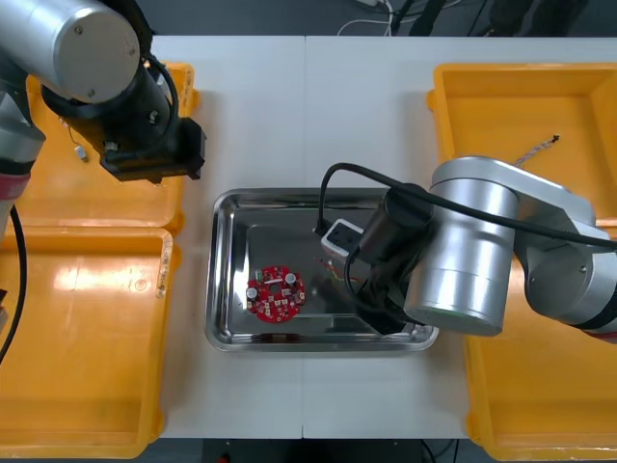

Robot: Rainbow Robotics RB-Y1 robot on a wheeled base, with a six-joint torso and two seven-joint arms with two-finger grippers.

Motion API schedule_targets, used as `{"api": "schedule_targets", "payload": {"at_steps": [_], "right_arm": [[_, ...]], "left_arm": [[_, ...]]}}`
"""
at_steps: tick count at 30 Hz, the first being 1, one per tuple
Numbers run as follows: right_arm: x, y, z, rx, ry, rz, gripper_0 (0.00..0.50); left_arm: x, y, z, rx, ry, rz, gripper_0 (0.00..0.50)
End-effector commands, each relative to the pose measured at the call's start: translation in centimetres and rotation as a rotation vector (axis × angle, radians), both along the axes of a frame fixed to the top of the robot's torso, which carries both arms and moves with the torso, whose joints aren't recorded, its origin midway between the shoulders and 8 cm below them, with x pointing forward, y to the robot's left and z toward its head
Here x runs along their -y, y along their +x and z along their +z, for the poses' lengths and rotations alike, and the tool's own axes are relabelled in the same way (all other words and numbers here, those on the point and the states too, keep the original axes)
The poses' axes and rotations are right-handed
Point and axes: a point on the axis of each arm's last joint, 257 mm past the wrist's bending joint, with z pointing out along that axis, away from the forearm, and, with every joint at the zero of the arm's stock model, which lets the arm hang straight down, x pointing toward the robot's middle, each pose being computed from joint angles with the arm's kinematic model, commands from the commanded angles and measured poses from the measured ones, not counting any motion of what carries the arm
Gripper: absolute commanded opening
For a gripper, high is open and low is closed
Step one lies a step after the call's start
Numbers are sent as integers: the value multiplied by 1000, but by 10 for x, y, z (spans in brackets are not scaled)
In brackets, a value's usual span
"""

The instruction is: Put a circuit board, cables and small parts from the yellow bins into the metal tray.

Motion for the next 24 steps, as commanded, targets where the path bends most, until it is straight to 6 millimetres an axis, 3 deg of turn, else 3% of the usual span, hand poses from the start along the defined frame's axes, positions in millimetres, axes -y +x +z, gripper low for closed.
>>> {"api": "schedule_targets", "payload": {"at_steps": [1,8,16,24], "right_arm": [[-11,7,2,51,-61,156,0],[-2,15,-4,53,-147,282,0],[-5,29,-12,65,-174,403,0],[1,29,-26,55,-209,470,0]], "left_arm": [[-36,26,48,84,70,-57,500],[-77,38,52,63,115,-60,500],[-119,55,56,71,138,-56,500],[-154,74,55,96,179,-37,500]]}}
